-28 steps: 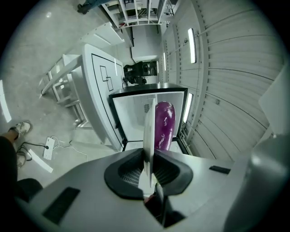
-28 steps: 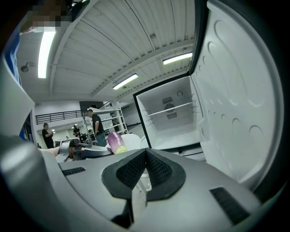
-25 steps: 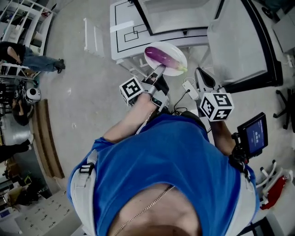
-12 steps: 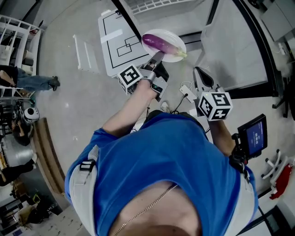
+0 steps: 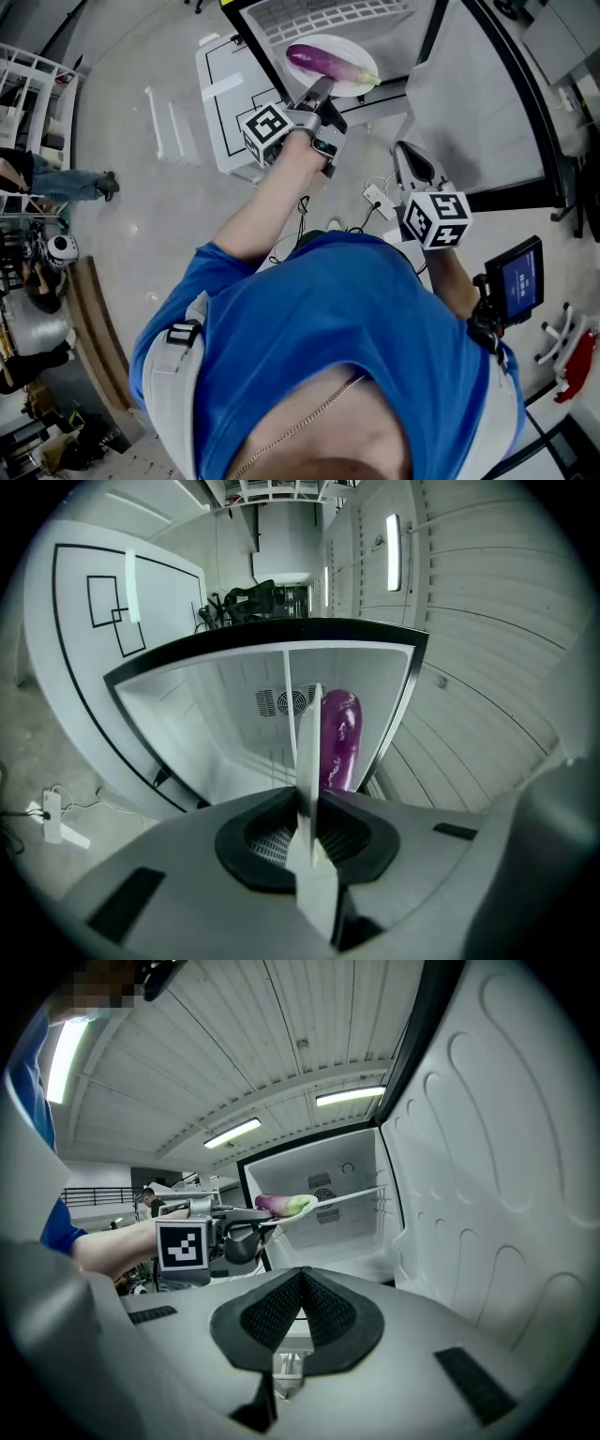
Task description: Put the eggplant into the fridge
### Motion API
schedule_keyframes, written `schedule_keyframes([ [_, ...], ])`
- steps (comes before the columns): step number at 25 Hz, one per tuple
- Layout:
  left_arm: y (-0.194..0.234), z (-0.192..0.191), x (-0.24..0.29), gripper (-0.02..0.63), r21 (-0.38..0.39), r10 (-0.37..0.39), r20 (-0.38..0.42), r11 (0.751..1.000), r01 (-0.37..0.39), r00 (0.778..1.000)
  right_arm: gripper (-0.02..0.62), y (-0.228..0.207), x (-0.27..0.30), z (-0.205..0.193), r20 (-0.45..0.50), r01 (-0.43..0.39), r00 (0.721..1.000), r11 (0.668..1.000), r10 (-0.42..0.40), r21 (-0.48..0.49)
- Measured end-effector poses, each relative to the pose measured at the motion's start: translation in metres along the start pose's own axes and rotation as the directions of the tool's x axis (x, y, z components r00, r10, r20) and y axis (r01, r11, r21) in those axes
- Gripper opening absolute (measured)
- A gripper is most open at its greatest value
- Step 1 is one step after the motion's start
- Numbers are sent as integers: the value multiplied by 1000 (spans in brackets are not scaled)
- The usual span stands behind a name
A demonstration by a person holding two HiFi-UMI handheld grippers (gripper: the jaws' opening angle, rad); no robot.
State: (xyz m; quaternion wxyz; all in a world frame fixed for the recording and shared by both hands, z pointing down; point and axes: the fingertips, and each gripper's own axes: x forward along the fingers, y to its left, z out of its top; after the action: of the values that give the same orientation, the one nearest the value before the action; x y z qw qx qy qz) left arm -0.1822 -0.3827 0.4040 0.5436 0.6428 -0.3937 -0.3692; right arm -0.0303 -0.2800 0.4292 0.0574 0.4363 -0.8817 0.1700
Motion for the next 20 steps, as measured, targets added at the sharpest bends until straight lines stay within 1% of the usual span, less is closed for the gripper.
schedule_keyframes([
  [6, -9, 22, 27, 51, -17, -16, 39, 1000, 17, 999, 2, 0, 3, 5, 3, 13, 1000, 1000, -13, -12],
  [14, 0, 44, 58, 51, -69, 11, 103, 998, -4, 995, 2, -5, 4, 7, 5, 32, 999, 999, -32, -26],
  [20, -1, 55, 75, 52, -100, 23, 145, 995, -8, 989, 2, -6, 3, 5, -4, 42, 999, 999, -42, -28],
])
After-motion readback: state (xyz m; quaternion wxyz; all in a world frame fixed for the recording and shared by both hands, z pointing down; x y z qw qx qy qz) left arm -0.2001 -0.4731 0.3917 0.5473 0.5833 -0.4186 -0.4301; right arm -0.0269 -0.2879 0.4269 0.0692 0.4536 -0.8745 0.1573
